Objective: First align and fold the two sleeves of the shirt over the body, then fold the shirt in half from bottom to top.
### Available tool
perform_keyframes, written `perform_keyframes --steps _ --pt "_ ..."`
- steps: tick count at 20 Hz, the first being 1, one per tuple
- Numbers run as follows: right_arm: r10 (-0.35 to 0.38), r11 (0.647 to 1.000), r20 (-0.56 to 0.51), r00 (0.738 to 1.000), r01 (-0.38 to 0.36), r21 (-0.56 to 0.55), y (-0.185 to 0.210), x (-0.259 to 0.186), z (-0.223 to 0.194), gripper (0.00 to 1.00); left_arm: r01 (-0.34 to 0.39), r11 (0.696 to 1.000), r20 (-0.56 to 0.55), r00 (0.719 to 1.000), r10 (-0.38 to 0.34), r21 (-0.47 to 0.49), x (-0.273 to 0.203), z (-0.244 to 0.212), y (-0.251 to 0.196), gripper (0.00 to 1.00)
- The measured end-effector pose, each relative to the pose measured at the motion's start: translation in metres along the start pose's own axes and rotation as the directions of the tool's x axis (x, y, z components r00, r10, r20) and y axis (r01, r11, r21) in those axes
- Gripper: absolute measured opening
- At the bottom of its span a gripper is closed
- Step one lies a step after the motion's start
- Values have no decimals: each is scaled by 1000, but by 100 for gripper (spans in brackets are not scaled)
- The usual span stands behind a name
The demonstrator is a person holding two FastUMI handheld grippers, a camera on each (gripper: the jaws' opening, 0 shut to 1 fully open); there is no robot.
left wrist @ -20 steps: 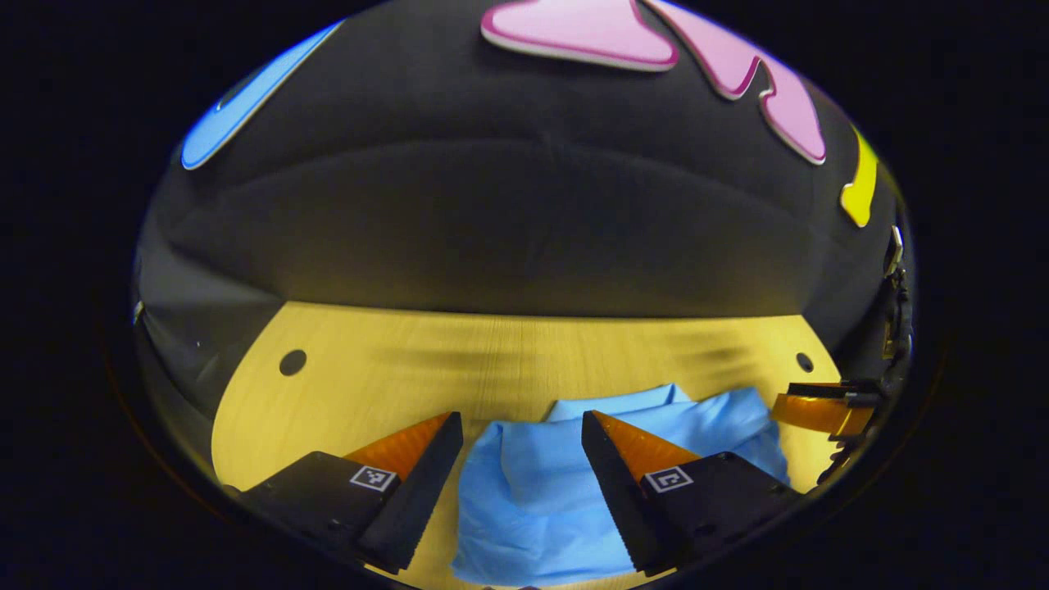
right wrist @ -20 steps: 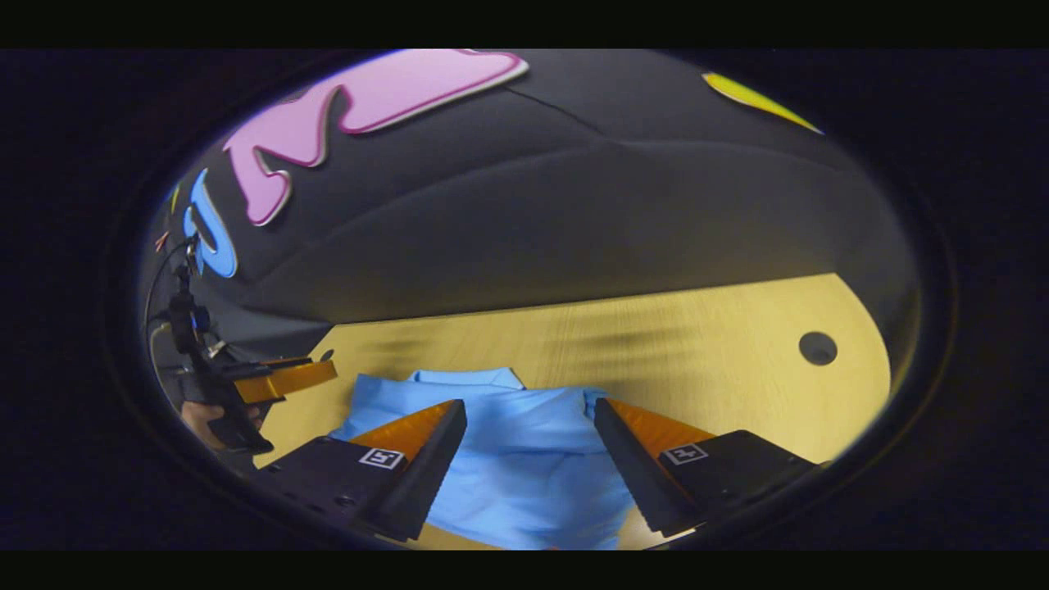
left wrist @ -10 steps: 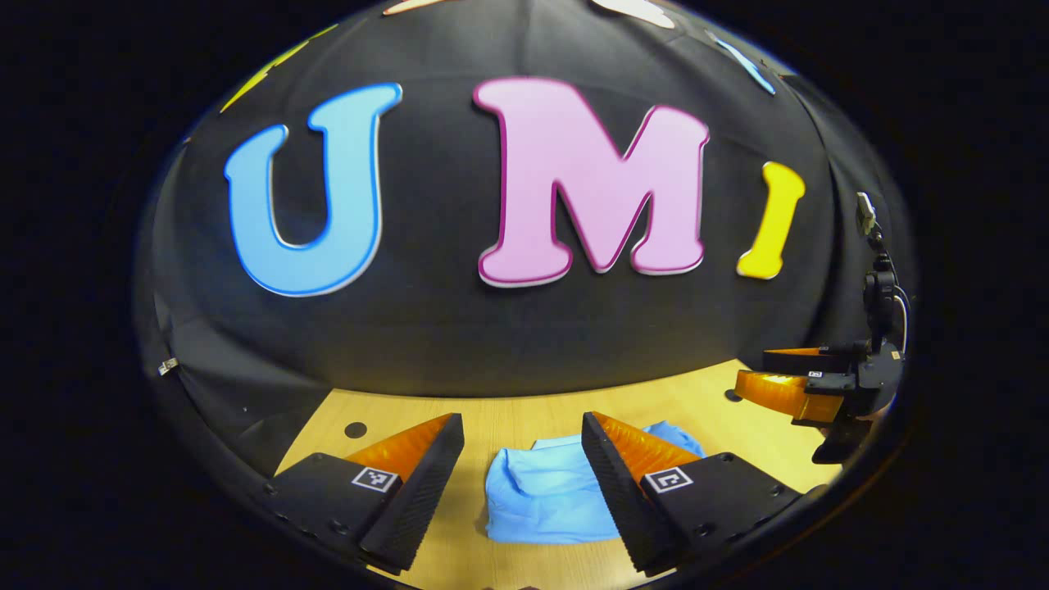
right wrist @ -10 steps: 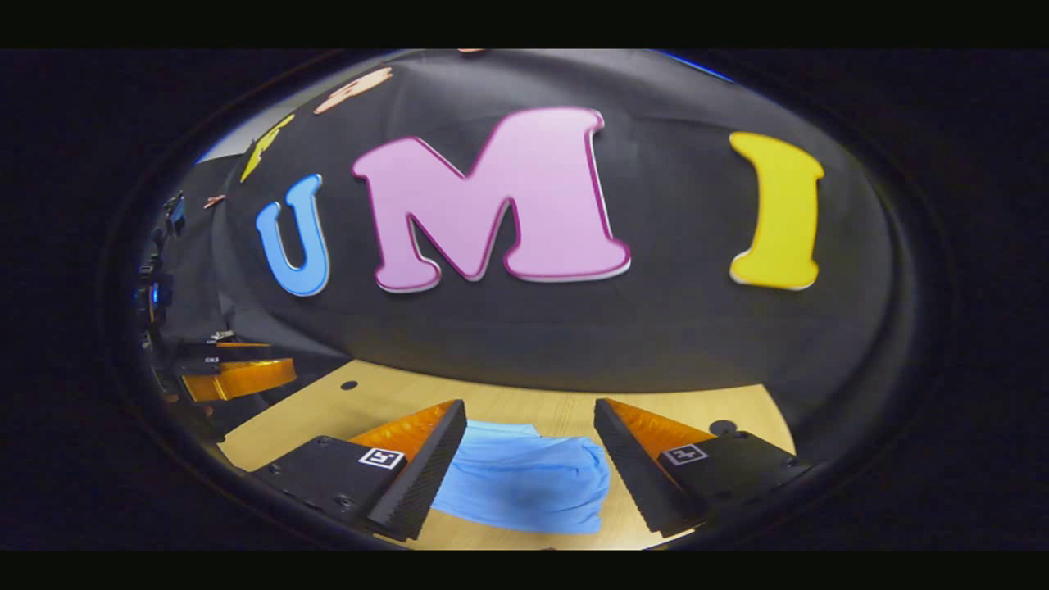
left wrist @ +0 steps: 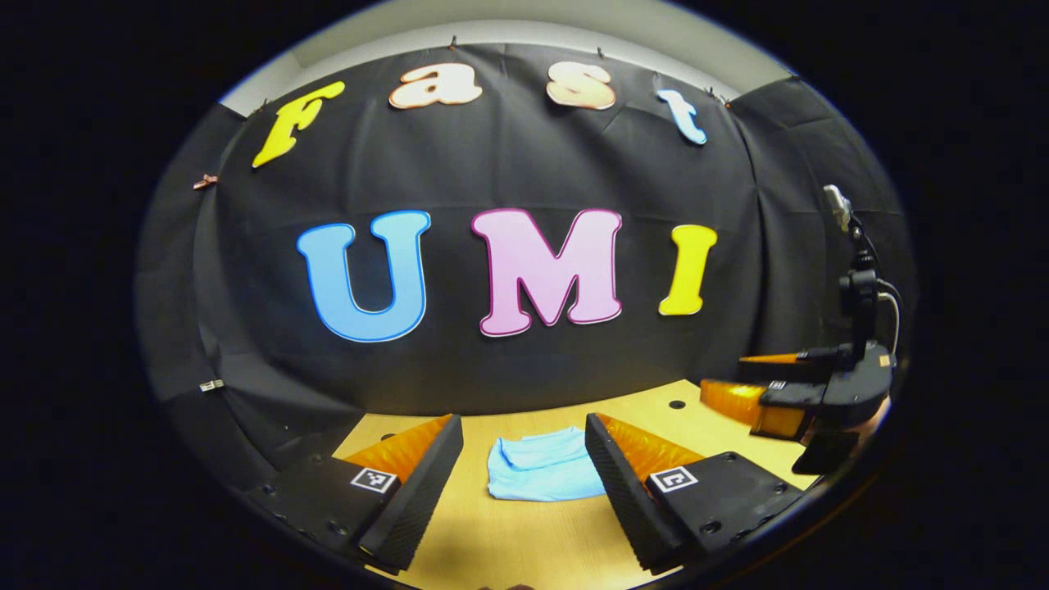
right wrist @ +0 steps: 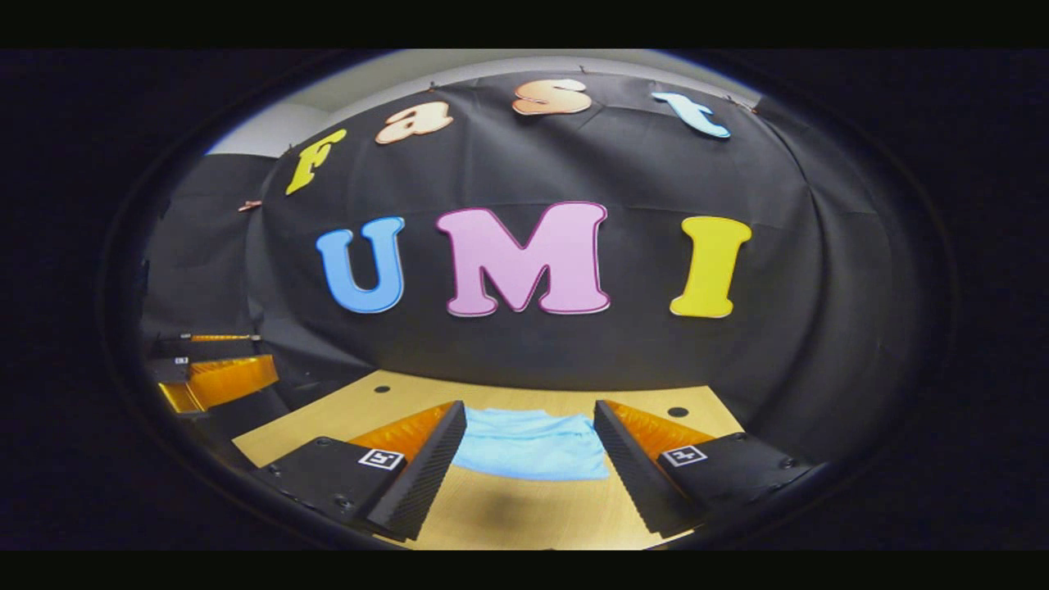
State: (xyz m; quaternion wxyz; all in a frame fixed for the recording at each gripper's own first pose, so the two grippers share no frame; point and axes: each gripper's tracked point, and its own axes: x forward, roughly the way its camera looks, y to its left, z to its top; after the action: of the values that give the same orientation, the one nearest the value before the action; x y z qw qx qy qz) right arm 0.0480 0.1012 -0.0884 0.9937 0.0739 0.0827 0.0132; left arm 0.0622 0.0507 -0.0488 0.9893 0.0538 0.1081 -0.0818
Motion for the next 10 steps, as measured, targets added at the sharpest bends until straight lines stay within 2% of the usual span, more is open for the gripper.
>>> perform_keyframes --steps 3,7,10 --pt "6 998 4 1000 -7 61 25 -51 -5 98 -3 1000 -9 1000 3 12 -52 -19 -13 96" --pt "-7 1000 58 998 6 20 37 -98 5 98 17 998 -36 999 -19 -55 -112 -40 -30 96" --pt "-23 1000 105 994 25 -12 36 -119 23 98 9 1000 7 1000 -9 -16 -129 -25 -24 96"
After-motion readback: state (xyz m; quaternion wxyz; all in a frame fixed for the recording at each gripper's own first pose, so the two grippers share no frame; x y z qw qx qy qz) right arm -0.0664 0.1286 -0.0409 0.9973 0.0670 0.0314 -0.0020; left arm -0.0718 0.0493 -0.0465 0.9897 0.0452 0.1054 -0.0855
